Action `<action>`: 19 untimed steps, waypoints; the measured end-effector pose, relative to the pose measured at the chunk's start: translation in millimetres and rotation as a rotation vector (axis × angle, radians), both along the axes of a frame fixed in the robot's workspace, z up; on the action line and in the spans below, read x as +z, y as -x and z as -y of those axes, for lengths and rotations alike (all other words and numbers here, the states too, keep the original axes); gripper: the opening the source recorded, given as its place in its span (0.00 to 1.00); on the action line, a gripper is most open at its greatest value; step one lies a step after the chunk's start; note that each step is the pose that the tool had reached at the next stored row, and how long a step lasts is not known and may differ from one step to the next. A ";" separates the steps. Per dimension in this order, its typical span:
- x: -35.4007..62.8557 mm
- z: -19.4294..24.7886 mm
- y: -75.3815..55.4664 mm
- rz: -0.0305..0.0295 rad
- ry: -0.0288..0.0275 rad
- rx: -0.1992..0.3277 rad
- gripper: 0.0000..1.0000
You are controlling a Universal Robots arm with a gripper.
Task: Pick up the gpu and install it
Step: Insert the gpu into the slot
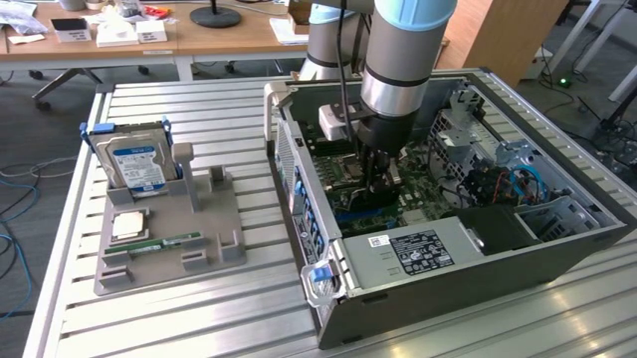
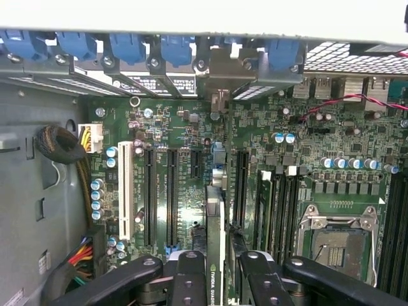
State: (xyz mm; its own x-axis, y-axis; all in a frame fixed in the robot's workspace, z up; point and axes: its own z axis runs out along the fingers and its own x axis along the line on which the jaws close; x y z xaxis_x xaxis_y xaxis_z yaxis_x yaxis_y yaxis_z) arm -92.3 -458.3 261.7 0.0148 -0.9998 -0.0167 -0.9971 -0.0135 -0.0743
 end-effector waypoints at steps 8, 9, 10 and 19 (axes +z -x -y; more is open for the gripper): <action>-1.0 0.1 0.0 -0.0001 0.0000 0.008 0.25; -1.0 0.2 0.0 -0.0001 0.0001 0.008 0.25; -1.1 0.1 0.0 -0.0001 0.0001 0.008 0.25; -1.2 0.1 0.0 -0.0001 -0.0001 0.008 0.25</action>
State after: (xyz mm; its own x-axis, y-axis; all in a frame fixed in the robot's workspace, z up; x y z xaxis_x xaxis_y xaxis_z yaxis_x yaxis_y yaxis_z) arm -92.3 -458.4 260.5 0.0223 -0.9996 -0.0168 -0.9970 -0.0210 -0.0742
